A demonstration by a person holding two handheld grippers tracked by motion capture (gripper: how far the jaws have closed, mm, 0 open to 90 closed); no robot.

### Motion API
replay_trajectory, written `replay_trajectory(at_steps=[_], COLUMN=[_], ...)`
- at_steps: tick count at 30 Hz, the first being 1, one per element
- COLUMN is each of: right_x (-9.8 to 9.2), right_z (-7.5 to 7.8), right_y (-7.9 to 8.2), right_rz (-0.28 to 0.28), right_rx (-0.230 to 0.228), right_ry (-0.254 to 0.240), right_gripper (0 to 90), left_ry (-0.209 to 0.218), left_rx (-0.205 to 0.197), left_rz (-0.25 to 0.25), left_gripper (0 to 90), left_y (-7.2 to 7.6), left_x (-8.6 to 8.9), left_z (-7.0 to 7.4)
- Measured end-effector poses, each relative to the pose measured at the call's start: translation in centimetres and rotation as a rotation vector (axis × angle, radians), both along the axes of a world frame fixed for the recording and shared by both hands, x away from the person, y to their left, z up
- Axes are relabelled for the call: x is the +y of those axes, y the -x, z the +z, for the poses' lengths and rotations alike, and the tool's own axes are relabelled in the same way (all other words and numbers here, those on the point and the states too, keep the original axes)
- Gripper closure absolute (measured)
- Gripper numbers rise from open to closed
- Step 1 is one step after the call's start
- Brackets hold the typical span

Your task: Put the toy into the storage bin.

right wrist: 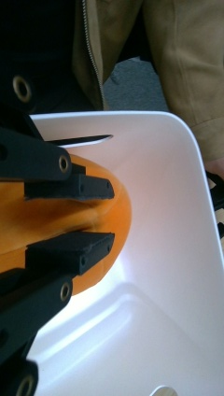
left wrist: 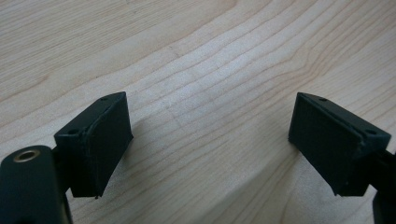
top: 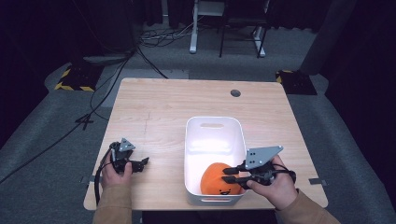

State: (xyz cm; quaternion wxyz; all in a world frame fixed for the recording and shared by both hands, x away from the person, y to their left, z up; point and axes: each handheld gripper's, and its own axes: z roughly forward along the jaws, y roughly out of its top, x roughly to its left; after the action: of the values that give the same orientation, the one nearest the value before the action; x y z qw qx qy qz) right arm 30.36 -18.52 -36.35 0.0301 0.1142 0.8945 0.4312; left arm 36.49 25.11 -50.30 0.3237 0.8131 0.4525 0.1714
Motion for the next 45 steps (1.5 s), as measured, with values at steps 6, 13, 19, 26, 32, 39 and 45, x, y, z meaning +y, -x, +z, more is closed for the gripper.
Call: replay_trajectory(at_steps=[6,13,19,26,32,39,45], right_x=[-0.2,-0.5,-0.8,-1.4,-2.4,-4.2,-5.5], right_z=[0.7,2.1,3.0,4.0,4.3,4.4,4.4], right_y=[0.0,-0.7,-1.3,-2.4,-3.9,-5.3,-6.0], right_rz=[-0.023,-0.077,-0.101,-0.134,-0.177,-0.247,-0.294], right_rx=[-0.005,-0.044,-0.069,-0.097,-0.114,-0.123,-0.128], right_ry=[-0.043,-0.085,-0.109,-0.111,-0.104,-0.101,-0.1], right_gripper=[59.2,40.5,34.9,32.7,31.6,30.4,30.4], left_ry=[0.001,-0.002,0.001,-0.001,-0.004,-0.004,-0.003], left_rx=[0.003,0.005,0.003,0.006,0.003,0.003,0.003], left_rz=[-0.003,-0.001,-0.003,-0.001,0.006,0.007,0.007], left_gripper=[13.6,13.6,13.6,13.6,13.6,13.6,13.6], left_y=[0.0,0.0,0.0,0.0,0.1,0.1,0.1], left_x=[0.0,0.0,0.0,0.0,0.0,0.0,0.0], left_z=[0.0,0.0,0.0,0.0,0.0,0.0,0.0])
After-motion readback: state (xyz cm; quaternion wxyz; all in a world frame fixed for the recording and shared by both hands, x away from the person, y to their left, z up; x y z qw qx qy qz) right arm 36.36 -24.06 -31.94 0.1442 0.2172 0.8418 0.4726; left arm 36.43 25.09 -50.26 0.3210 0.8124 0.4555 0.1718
